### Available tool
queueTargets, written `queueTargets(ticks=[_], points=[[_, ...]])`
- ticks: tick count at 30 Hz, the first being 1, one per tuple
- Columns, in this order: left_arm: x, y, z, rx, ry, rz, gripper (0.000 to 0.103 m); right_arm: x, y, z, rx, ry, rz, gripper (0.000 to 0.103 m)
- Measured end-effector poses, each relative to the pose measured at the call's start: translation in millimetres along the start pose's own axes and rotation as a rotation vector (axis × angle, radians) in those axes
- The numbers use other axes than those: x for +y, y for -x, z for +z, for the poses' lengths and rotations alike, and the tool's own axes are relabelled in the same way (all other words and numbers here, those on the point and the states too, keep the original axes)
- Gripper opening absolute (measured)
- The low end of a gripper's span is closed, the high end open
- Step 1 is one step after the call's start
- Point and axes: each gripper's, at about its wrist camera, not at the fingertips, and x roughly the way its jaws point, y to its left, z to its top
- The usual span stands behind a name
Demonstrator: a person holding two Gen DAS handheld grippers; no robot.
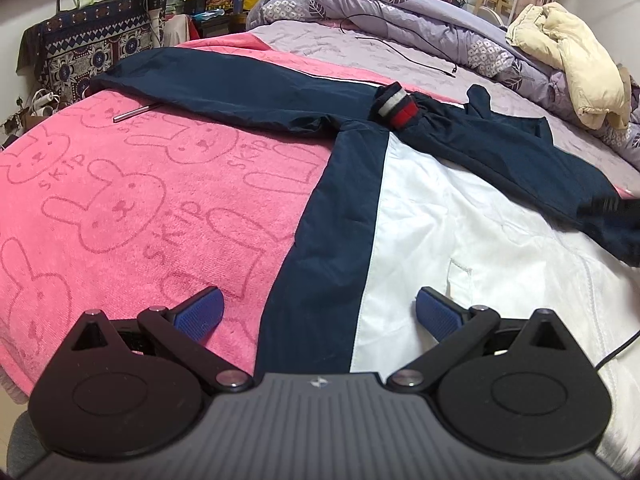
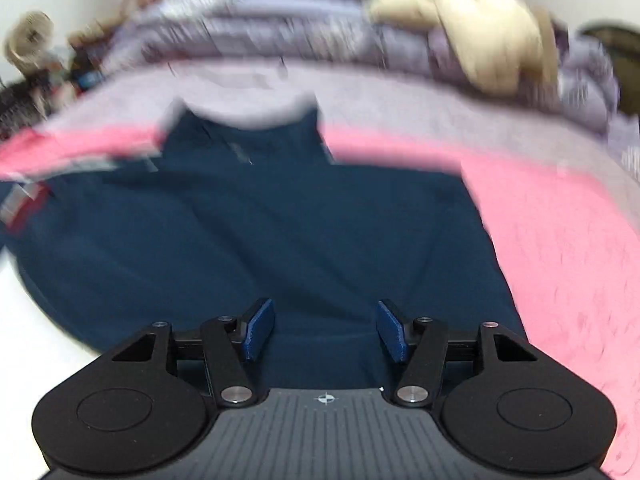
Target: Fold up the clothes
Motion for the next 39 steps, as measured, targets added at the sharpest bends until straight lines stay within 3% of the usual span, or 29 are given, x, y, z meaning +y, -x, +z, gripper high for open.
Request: queueTargets(ticks=[2, 5, 7, 10, 12, 14, 19, 23, 24, 28, 32, 35, 37, 39], points=[[0, 1, 0, 0.002, -0.005, 0.002, 0.103, -13, -4, -6, 0.012, -0.026, 0.018, 0.062], [-1, 0, -1, 0.001, -0.007, 0.011, 0.103, 7, 10, 5, -0.057, 0.016, 0.175, 0.067], [-4, -1, -1, 0.004, -0.020, 0.025, 0.103, 29, 11, 13, -0.102, 0.061, 0.227, 0.086], [-4, -1, -1, 0.005, -0.028, 0.027, 0.103, 62, -13, 25, -0.092, 0.051, 0.249, 0.084], [-4, -1, -2, 0.003, -0.035, 0.025, 0.103, 88, -40, 31, -0.030, 0.033, 0.284, 0.083], [-5, -1, -3, 0.000, -0.044, 0.027, 0.103, 123, -51, 27, -0.008, 0.133, 0.275, 0.084], [-7, -2, -4, -0.003, -0.056, 0.033, 0.103, 166, -24, 23, -0.088, 0.350, 0.454, 0.085], [-7, -3, -4, -0.012, -0.058, 0.030, 0.103, 121, -22, 29, -0.143, 0.219, 0.315, 0.091], [-7, -3, -5, -0.016, -0.058, 0.030, 0.103, 101, -27, 30, -0.141, 0.178, 0.246, 0.093], [-8, -3, -7, -0.027, -0.066, 0.033, 0.103, 18, -57, 28, -0.046, 0.004, 0.003, 0.094], [-7, -3, -5, -0.026, -0.068, 0.032, 0.103, -42, -67, 22, -0.042, -0.141, -0.160, 0.101], [-7, -4, -4, -0.024, -0.068, 0.034, 0.103, -61, -65, 23, -0.035, -0.224, -0.196, 0.103], [-7, -5, -5, -0.026, -0.069, 0.037, 0.103, -57, -49, 17, -0.091, -0.212, -0.039, 0.103], [-5, -4, -3, -0.024, -0.056, 0.028, 0.103, -42, -31, 8, -0.141, -0.104, 0.110, 0.103]])
